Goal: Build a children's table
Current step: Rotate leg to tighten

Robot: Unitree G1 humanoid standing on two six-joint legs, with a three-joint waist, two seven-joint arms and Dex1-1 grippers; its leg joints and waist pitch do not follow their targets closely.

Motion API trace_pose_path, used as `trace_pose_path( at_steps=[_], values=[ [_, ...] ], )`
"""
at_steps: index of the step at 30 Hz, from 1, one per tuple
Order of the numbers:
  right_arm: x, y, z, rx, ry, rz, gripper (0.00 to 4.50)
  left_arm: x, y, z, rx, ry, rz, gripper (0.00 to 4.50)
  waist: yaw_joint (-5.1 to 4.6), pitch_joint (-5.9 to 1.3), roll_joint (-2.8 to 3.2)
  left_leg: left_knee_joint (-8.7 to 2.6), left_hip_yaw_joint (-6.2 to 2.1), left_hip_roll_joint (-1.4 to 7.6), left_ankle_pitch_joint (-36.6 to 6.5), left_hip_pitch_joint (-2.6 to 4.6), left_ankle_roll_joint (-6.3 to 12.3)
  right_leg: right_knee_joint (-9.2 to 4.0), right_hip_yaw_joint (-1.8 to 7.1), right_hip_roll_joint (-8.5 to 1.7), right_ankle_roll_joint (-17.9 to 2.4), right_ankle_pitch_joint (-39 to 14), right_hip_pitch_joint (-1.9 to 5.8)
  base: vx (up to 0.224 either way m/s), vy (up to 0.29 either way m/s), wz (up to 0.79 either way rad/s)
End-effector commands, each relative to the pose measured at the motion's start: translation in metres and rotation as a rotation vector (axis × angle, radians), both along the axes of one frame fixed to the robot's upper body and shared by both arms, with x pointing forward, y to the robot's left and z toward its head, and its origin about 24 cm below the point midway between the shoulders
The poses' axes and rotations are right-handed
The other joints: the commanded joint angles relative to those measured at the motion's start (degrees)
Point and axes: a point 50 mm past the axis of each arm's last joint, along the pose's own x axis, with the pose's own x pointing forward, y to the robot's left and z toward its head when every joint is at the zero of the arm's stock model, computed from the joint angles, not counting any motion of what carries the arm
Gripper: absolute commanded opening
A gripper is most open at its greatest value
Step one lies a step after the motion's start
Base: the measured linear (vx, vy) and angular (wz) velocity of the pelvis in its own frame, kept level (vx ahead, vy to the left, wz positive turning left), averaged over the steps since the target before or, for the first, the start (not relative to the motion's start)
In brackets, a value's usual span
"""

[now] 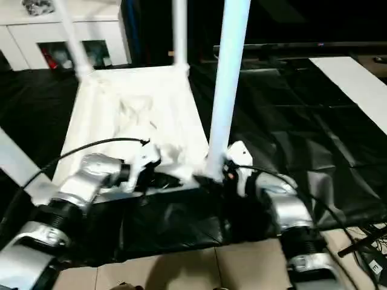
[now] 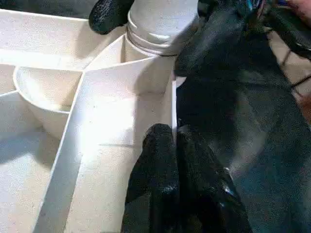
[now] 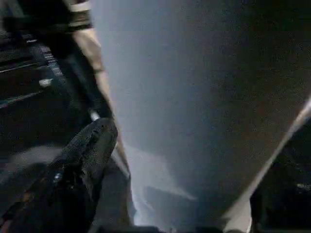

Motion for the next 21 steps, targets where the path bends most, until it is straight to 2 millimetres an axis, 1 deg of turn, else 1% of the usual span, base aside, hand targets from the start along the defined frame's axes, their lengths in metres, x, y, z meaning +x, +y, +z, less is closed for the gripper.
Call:
trace_pose_path(
  at_steps=[1,2,4,5,6,8,9,10,12,15,16,18,19,20,21],
  values=[
    [-0.005,0.019,-0.002,0.005,0.038,0.133,3.54,-0.002,-0.017,0.007,-0.051,-0.009,-0.095,0.0,0.06,-3.65,-0.51,-3.07,-0.31,1.48,-10.5,0.7,5.66,-2.46,1.29,-2.2,-15.3,-6.8,2.62,0.0,0.0,0.0],
    [-0.006,0.018,-0.003,-0.019,0.06,0.194,3.51,-0.002,-0.015,0.006,-0.042,-0.001,-0.112,0.0,0.02,-3.63,-0.78,-3.04,-0.23,1.33,-11.3,0.74,5.4,-2.65,1.26,-2.19,-15.2,-8.0,2.68,0.0,0.0,0.0],
    [-0.007,0.018,-0.003,-0.03,0.075,0.227,3.24,-0.002,-0.013,0.006,-0.038,0.008,-0.124,0.0,0.17,-3.51,-0.88,-3.13,-0.21,1.41,-12.7,0.88,4.81,-2.94,1.33,-2.37,-14.8,-10.6,2.62,0.0,0.0,0.0],
    [-0.008,0.018,-0.005,-0.055,0.093,0.279,3.24,-0.002,-0.01,0.006,-0.025,0.014,-0.143,0.0,0.19,-3.48,-0.9,-3.19,-0.26,1.39,-13.3,0.9,4.42,-3.04,1.3,-2.4,-14.5,-12.2,2.6,0.0,0.0,0.0],
    [-0.009,0.017,-0.005,-0.064,0.098,0.293,3.13,-0.002,-0.009,0.006,-0.021,0.016,-0.148,0.0,0.28,-3.41,-0.87,-3.24,-0.27,1.43,-13.7,0.95,4.05,-3.16,1.36,-2.46,-14.1,-13.4,2.57,0.0,0.0,0.0],
    [-0.009,0.017,-0.005,-0.071,0.099,0.305,2.97,-0.002,-0.009,0.006,-0.017,0.015,-0.153,0.0,0.38,-3.44,-0.85,-3.29,-0.32,1.52,-13.8,1.04,3.72,-3.15,1.41,-2.5,-14.0,-13.5,2.51,0.0,0.0,0.0],
    [-0.009,0.017,-0.005,-0.075,0.099,0.31,2.87,-0.002,-0.008,0.006,-0.015,0.015,-0.154,0.0,0.42,-3.46,-1.04,-3.32,-0.34,1.51,-13.5,0.93,3.68,-3.03,1.39,-2.48,-14.0,-12.9,2.61,0.0,0.0,0.0],
    [-0.009,0.018,-0.005,-0.079,0.101,0.323,2.79,-0.002,-0.007,0.006,-0.013,0.015,-0.157,0.0,0.46,-3.51,-0.95,-3.28,-0.36,1.52,-13.2,0.95,3.68,-2.92,1.38,-2.5,-14.1,-12.4,2.6,0.0,0.0,0.0],
    [-0.008,0.019,-0.005,-0.078,0.102,0.329,2.68,-0.001,-0.007,0.006,-0.013,0.016,-0.158,0.0,0.41,-3.54,-0.97,-3.23,-0.35,1.48,-12.8,0.91,3.82,-2.84,1.35,-2.48,-14.4,-11.8,2.63,0.0,0.0,0.0],
    [-0.006,0.022,-0.004,-0.067,0.1,0.333,2.63,0.0,-0.005,0.006,-0.016,0.019,-0.154,0.0,0.45,-3.58,-1.0,-3.13,-0.31,1.39,-12.3,0.86,4.11,-2.79,1.35,-2.49,-14.6,-11.3,2.7,0.0,0.0,0.0],
    [-0.006,0.022,-0.004,-0.067,0.1,0.333,2.62,0.0,-0.005,0.006,-0.016,0.019,-0.154,0.0,0.47,-3.56,-0.82,-3.13,-0.34,1.4,-12.3,0.86,4.11,-2.8,1.35,-2.53,-14.6,-11.4,2.69,0.0,0.0,0.0],
    [-0.006,0.023,-0.004,-0.05,0.102,0.331,2.62,0.001,-0.005,0.005,-0.022,0.02,-0.138,0.0,0.41,-3.53,-0.86,-3.17,-0.34,1.4,-12.8,0.88,3.91,-2.89,1.32,-2.5,-14.5,-12.1,2.7,0.0,0.0,0.0],
    [-0.006,0.024,-0.004,-0.038,0.095,0.307,2.62,0.002,-0.005,0.005,-0.028,0.018,-0.113,0.0,0.41,-3.54,-0.7,-3.2,-0.38,1.43,-13.1,0.93,3.74,-2.88,1.32,-2.5,-14.4,-12.4,2.69,0.0,0.0,0.0],
    [-0.006,0.025,-0.003,-0.022,0.089,0.275,2.62,0.003,-0.005,0.004,-0.032,0.013,-0.078,0.0,0.4,-3.54,-0.67,-3.2,-0.37,1.42,-13.1,0.92,3.68,-2.89,1.34,-2.47,-14.4,-12.2,2.69,0.0,0.0,0.0],
    [-0.005,0.025,-0.003,-0.007,0.081,0.232,2.62,0.005,-0.005,0.003,-0.034,0.009,-0.043,0.0,0.4,-3.47,-0.89,-3.24,-0.32,1.46,-13.3,0.97,3.53,-2.99,1.38,-2.46,-14.3,-12.5,2.63,0.0,0.0,0.0]
  ],
)
